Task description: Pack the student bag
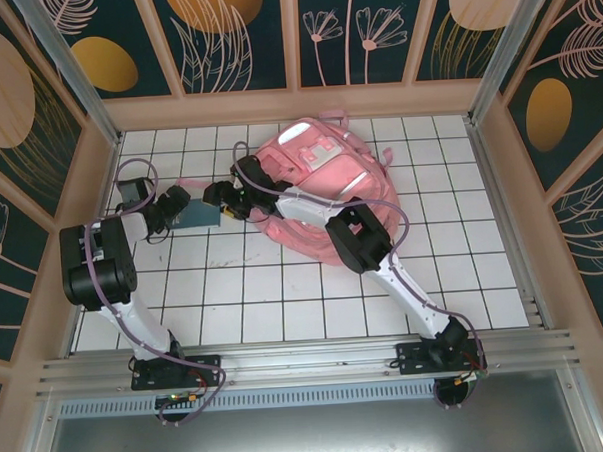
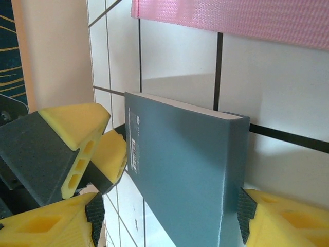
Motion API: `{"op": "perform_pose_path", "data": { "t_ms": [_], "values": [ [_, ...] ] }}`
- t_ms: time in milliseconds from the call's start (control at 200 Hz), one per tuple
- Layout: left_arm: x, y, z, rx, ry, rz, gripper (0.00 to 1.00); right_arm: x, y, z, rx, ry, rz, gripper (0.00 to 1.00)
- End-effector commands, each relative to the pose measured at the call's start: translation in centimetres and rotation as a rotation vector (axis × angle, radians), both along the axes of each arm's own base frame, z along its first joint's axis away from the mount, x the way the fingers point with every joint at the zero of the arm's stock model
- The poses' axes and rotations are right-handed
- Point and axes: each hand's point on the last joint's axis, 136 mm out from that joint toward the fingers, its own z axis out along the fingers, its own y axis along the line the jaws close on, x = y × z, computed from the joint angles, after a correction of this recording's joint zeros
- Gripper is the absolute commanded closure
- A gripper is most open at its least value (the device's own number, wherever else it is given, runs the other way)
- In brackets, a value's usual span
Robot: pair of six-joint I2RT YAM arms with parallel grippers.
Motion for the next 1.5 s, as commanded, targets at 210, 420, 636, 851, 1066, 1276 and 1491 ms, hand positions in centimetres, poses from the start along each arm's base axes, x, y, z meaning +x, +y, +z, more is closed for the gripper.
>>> {"op": "perform_pose_path", "data": {
  "t_ms": [210, 420, 636, 851, 1066, 1276, 1491],
  "values": [
    [-3.8, -6.2, -2.6, -0.192, 0.162, -0.120, 0.15, -5.6, 1.2, 2.5, 0.186, 0.058, 0.176, 0.30],
    [-4.1, -6.1, -3.3, -0.186, 0.178, -0.118, 0.15, -5.7, 0.4, 4.8, 0.240, 0.034, 0.182, 0.30],
    [-4.1, -6.2, -3.0, -0.189, 0.172, -0.123, 0.15, -6.3, 0.9, 5.1, 0.279, 0.051, 0.194, 0.30],
    [-4.2, -6.1, -3.0, -0.184, 0.173, -0.124, 0.15, -6.6, 2.2, 8.1, 0.344, 0.026, 0.219, 0.30],
    [-4.1, -6.1, -2.9, -0.176, 0.175, -0.129, 0.15, -7.1, 3.1, 7.9, 0.326, 0.019, 0.242, 0.29],
    [-4.0, -6.1, -2.8, -0.178, 0.171, -0.131, 0.15, -7.4, 3.6, 7.0, 0.295, 0.013, 0.249, 0.29],
    [-4.0, -6.2, -2.7, -0.184, 0.167, -0.133, 0.15, -7.3, 4.3, 4.2, 0.233, 0.034, 0.245, 0.29]
  ]
}}
